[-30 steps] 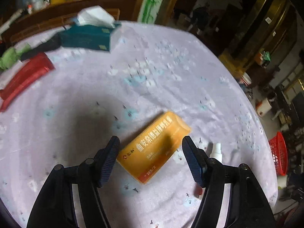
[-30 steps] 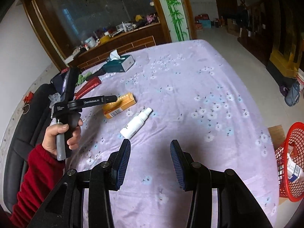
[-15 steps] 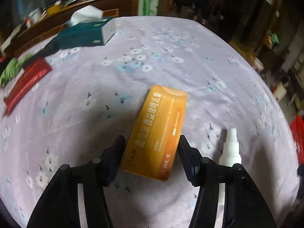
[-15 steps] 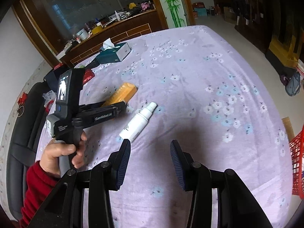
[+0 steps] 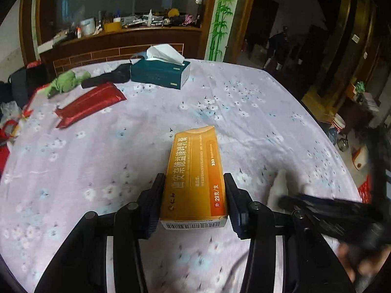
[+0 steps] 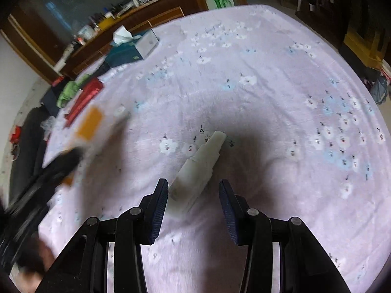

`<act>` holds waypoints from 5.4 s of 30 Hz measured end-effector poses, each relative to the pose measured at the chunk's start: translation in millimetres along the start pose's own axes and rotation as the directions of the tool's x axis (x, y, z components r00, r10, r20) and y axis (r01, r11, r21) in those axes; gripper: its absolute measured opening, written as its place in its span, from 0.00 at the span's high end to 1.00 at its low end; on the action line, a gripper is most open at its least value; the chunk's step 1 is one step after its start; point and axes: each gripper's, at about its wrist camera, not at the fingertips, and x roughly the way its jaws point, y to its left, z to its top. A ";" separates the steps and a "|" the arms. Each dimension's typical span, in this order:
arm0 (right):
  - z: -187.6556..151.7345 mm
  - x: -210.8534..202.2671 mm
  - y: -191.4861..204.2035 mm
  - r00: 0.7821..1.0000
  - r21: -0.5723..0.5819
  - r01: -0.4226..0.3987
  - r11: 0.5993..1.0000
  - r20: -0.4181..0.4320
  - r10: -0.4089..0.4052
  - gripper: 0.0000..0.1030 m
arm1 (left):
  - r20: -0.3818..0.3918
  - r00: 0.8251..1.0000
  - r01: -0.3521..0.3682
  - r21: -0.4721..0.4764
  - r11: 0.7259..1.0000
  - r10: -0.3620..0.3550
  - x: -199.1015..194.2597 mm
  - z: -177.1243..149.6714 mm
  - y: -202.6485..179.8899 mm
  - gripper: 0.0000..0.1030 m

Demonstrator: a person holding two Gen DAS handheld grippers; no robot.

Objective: Collect trash

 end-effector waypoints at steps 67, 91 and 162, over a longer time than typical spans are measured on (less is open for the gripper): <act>-176.4 -109.7 -16.2 0.970 -0.242 0.009 0.970 0.239 0.051 0.70 | 0.129 0.981 -0.156 0.067 0.985 0.147 -95.5 -167.8 -69.2 0.56; -176.1 -262.1 -259.9 0.848 0.262 0.045 0.964 0.500 -0.176 0.70 | -0.032 0.944 0.311 0.411 0.857 -0.328 -78.1 -117.8 -333.8 0.56; -243.0 -218.0 -128.6 0.643 0.191 0.537 0.822 0.538 -0.545 0.10 | 0.366 0.928 -0.185 0.281 0.942 0.073 -142.9 -212.3 -204.1 0.02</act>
